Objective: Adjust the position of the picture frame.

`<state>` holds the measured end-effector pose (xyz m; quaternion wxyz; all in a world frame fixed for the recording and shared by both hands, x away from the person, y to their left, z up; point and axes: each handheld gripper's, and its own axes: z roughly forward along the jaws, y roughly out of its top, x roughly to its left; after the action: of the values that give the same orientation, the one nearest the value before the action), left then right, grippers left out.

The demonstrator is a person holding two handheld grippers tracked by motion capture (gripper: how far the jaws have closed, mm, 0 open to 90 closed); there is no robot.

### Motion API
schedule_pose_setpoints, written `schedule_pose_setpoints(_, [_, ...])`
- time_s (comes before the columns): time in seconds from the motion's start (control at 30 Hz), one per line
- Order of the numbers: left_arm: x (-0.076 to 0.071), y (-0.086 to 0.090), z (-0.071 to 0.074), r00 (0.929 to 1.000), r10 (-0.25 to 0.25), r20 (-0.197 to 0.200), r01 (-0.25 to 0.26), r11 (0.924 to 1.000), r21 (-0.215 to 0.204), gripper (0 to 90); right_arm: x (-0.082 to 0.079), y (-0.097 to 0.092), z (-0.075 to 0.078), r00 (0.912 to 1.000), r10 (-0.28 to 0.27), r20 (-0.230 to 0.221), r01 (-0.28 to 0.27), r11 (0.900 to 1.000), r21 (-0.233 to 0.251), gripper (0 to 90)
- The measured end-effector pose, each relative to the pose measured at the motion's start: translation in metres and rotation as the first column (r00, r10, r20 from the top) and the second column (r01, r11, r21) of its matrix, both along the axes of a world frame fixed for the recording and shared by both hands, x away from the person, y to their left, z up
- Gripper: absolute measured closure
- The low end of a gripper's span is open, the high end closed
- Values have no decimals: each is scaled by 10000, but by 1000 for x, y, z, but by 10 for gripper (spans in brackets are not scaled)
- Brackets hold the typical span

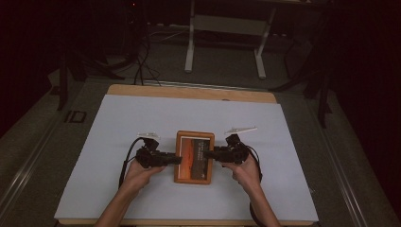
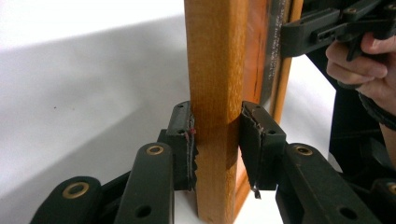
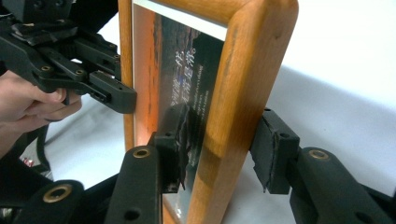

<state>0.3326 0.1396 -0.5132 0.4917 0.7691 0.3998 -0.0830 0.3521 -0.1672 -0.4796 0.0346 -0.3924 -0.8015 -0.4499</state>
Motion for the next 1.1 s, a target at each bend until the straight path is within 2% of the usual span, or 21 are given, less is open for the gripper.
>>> schedule_pose_setpoints(0.47, [6, -5, -5, 9976, 675, -179, -669, 9971, 358, 631, 13, 0, -11, 9980, -472, -424, 471, 9989, -20, 563])
schedule_pose_setpoints(0.6, [11, -5, -11, 9948, 924, -428, -909, 9952, 366, 619, 22, -1, -22, 9929, -816, -866, 827, 9965, 100, 553])
schedule_pose_setpoints(0.67, [13, -4, -15, 9912, 1094, -747, -1065, 9934, 420, 610, 24, -2, -25, 9909, -952, -947, 963, 9953, 74, 564])
schedule_pose_setpoints(0.77, [16, -2, -19, 9893, 1090, -965, -1074, 9940, 217, 606, 27, -2, -30, 9884, -1089, -1060, 1102, 9939, 61, 569])
schedule_pose_setpoints(0.9, [18, -3, -22, 9880, 1077, -1105, -1063, 9942, 182, 597, 29, -2, -33, 9863, -1142, -1190, 1158, 9933, 62, 556])
schedule_pose_setpoints(0.93, [20, -3, -25, 9864, 1056, -1257, -1048, 9944, 130, 586, 30, -2, -36, 9844, -1194, -1294, 1203, 9927, -11, 542])
schedule_pose_setpoints(1.1, [22, -4, -28, 9871, 1026, -1232, -1021, 9947, 99, 569, 32, -3, -42, 9813, -1195, -1512, 1227, 9924, 119, 535])
